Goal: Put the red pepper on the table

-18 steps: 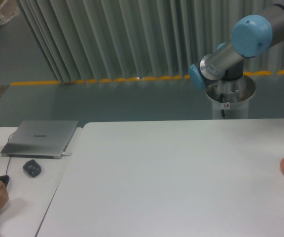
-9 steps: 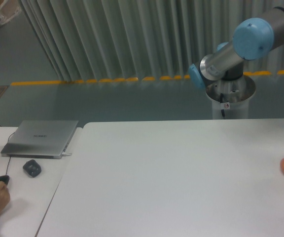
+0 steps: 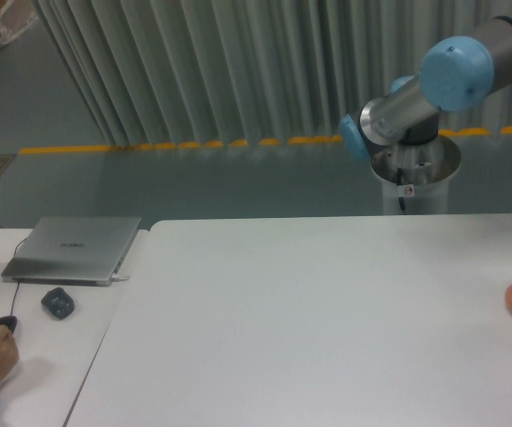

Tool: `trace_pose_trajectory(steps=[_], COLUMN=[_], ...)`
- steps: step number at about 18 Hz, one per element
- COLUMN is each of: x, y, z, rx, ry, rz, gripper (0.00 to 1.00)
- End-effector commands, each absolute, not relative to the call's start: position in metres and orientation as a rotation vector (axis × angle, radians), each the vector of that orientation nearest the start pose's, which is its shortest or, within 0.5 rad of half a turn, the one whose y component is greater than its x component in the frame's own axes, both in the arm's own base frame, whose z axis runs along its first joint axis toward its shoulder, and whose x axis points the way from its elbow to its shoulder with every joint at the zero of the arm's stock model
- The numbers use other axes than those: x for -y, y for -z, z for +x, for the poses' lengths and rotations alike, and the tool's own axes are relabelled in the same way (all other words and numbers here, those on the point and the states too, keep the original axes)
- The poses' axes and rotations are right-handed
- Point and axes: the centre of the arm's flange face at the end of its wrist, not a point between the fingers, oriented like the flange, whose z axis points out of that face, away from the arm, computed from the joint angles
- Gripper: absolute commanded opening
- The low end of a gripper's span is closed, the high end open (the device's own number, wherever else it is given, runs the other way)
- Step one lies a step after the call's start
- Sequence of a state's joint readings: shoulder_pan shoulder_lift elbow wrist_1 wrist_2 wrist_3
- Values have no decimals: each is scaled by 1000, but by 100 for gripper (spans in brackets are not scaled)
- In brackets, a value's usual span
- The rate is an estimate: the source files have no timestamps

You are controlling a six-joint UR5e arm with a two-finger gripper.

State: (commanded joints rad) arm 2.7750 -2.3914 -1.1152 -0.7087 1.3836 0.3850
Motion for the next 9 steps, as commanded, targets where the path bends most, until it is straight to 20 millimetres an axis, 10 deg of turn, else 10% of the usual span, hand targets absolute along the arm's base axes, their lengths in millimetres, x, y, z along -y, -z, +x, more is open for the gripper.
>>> trace_pose_trajectory(steps=[9], x=[-431], y=[-271], z=[-702], rx=[954], ry=[-311], rz=[-2477], gripper=[100])
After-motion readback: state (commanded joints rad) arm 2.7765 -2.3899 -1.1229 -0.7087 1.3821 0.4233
